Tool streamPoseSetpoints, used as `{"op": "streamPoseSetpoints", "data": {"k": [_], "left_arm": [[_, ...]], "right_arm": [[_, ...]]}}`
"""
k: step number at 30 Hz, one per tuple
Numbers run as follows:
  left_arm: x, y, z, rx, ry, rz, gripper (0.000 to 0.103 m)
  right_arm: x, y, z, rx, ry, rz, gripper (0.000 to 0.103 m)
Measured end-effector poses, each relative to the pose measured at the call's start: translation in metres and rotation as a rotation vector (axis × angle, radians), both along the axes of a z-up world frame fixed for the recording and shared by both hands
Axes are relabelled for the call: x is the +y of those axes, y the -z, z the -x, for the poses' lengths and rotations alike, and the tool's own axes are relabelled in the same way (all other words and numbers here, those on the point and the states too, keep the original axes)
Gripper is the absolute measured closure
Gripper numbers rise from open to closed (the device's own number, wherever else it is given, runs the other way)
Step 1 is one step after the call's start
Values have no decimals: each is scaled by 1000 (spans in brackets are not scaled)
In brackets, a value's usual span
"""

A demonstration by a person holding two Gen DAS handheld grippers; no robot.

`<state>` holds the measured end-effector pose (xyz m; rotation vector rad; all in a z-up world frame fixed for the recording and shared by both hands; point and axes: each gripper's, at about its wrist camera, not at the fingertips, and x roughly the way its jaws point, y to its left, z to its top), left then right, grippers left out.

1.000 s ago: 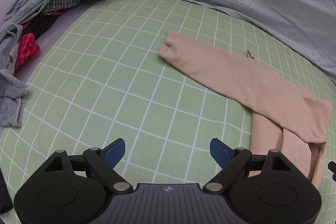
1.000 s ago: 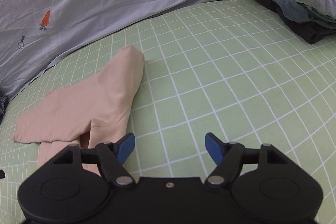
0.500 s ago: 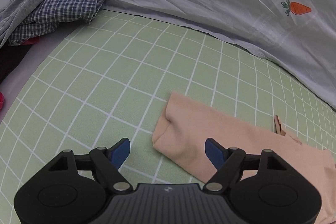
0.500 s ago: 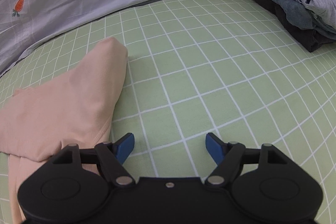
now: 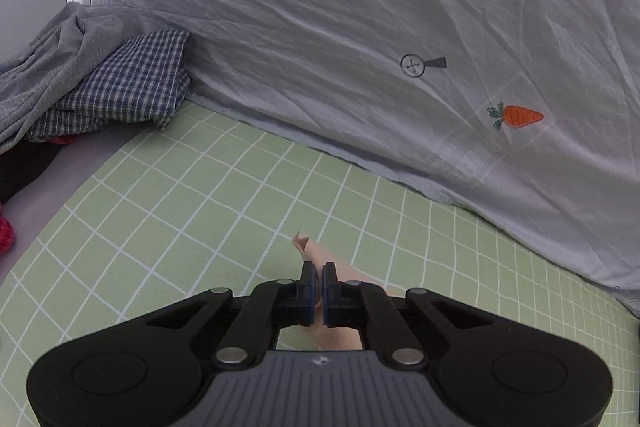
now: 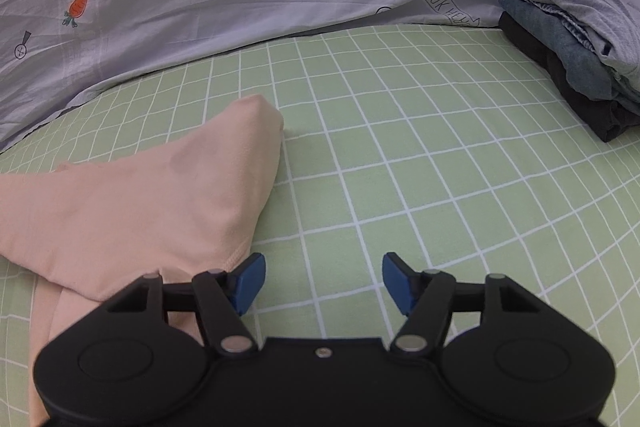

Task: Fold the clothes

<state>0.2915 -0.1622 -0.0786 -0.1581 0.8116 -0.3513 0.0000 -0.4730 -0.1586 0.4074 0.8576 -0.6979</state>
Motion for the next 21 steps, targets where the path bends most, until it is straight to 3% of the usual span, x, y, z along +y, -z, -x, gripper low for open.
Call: {"op": "streamPoseSetpoints", "data": {"k": [4, 8, 10, 15, 18, 21], "left_arm": [[10, -59, 17, -164, -11, 14, 100], [24, -61, 15, -192, -54, -38, 100], [31, -44, 9, -139, -85, -73, 100], [52, 6, 11, 16, -141, -77, 99], [64, 27, 14, 76, -173, -77, 99], [76, 41, 18, 94, -204, -82, 99]], "right_arm": [[6, -3, -1, -19, -19, -4, 37], [14, -4, -5, -15, -51, 2, 37], [17, -4, -8, -17, -62, -4, 37], [22, -5, -22, -57, -113, -28, 37], [16, -4, -39, -100, -158, -59, 51], [2, 3, -62, -124, -172, -105, 74]]}}
